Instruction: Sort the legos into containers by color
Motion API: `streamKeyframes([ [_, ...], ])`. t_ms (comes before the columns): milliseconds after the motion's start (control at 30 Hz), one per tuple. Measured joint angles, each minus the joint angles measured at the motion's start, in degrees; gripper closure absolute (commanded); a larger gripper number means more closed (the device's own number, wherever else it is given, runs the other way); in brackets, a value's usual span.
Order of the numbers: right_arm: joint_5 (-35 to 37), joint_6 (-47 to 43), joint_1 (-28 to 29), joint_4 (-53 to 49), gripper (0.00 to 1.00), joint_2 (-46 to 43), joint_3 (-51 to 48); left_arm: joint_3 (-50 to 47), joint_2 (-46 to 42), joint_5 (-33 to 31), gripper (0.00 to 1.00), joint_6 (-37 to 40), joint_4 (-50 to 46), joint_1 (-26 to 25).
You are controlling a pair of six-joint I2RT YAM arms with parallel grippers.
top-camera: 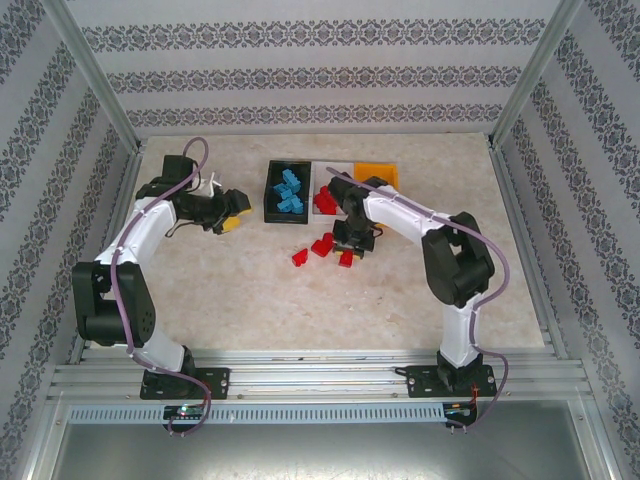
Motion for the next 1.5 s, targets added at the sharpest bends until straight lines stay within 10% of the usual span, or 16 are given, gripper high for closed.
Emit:
streamKeyframes([
  [667, -5.57, 0.61, -9.79, -1.88, 0.68, 23.26, 41.44, -10.38, -3.76, -0.07, 0.20, 3.02, -0.96, -14.21],
  [867, -8.07, 2.91, -11.39, -1.33, 0.43, 25.38, 43.71, -14.38, -6.34, -0.52, 0.07, 2.23, -0.94, -15.23],
  [1500, -8.55, 2.38, -11.10, 2.12, 0.32, 15.54, 30.64, -14.14, -6.16, -3.69, 0.00, 2.21, 0.04, -15.26],
])
